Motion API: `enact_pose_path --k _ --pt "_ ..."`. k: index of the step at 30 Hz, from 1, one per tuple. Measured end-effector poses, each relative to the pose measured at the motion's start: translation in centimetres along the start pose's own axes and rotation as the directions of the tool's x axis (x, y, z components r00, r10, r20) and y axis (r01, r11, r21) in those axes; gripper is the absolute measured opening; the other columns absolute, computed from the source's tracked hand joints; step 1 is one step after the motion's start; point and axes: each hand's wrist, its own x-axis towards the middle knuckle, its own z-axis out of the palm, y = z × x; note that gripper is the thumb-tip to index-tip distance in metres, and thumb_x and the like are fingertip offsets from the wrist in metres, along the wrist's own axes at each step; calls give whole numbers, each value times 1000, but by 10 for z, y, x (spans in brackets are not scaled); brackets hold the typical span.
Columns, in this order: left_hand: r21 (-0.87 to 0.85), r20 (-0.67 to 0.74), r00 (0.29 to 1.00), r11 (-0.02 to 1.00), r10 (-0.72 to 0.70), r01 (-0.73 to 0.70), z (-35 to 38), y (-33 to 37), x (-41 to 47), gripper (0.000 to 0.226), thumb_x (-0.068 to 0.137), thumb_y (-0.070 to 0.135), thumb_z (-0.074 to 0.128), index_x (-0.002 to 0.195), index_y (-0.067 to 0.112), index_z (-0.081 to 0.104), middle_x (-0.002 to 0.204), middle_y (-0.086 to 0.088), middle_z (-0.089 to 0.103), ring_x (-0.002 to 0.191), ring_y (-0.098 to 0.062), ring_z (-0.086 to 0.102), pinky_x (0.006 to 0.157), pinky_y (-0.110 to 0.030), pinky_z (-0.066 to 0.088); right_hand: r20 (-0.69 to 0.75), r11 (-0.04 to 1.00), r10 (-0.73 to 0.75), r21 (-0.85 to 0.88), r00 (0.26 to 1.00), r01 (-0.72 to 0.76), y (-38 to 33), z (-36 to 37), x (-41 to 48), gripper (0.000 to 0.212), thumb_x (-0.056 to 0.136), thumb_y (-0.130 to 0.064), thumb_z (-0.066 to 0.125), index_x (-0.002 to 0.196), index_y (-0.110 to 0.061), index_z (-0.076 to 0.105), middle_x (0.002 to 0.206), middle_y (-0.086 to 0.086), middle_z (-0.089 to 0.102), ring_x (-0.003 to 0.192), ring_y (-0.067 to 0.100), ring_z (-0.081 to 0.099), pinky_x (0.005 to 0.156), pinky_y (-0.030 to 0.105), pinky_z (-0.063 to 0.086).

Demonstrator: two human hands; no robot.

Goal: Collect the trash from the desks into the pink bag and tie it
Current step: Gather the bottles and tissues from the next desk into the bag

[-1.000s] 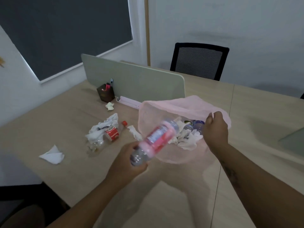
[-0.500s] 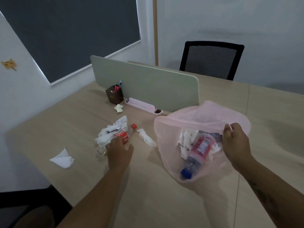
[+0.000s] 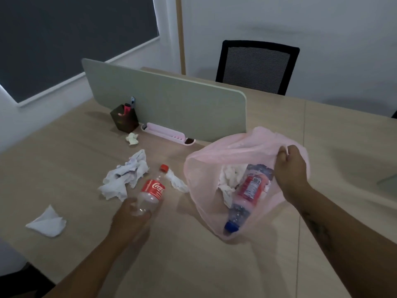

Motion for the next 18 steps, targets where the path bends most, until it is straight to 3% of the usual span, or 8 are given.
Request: enact_pose_path --k 3,7,10,12,13,15,18 --pt "-250 301 953 966 14 65 3 9 -64 31 86 12 73 114 17 61 87 -10 71 57 -17 64 47 -28 49 -6 999 38 29 999 -38 0 -7 2 33 105 -28 29 94 -3 46 73 1 47 62 11 44 56 29 37" --pt "-298 536 831 954 148 22 18 52 -116 28 87 17 74 114 19 69 84 -14 72 66 -16 60 53 -24 47 2 998 16 54 1000 -16 -4 -14 0 30 105 -26 30 92 -3 46 71 1 47 61 12 42 54 28 33" --pt "-322 560 802 946 210 -23 55 115 -113 29 87 35 72 113 24 69 89 2 70 72 -9 62 63 -22 51 25 997 -10 72 1000 8 -6 -17 -6 31 105 -26 31 94 -2 47 73 1 48 63 15 44 59 33 36" --pt "-400 516 824 917 233 -9 78 153 -101 50 75 51 76 118 28 67 111 2 72 93 -14 70 87 -32 57 36 995 -26 98 999 22 -7 -18 -10 32 105 -27 31 98 -2 49 75 0 50 67 16 47 67 35 41" --pt "-463 506 828 886 241 25 87 168 -95 53 74 50 76 121 27 65 118 -3 70 100 -21 71 93 -38 56 34 994 -36 109 999 32 -8 -20 -11 31 104 -27 32 100 -2 50 77 -1 51 69 16 49 69 36 43" --pt "-553 512 814 830 272 71 100 186 -87 40 85 34 72 122 22 63 119 -11 68 101 -27 71 90 -38 58 31 991 -53 127 998 49 -10 -23 -10 27 104 -25 33 102 -5 51 79 -1 53 71 17 51 69 34 42" --pt "-513 645 717 845 266 148 119 184 -99 43 87 31 73 127 22 59 124 -14 66 105 -29 67 91 -37 56 31 988 -35 155 999 30 -11 -28 -6 23 102 -20 33 105 -7 52 82 3 56 78 23 54 71 35 46"
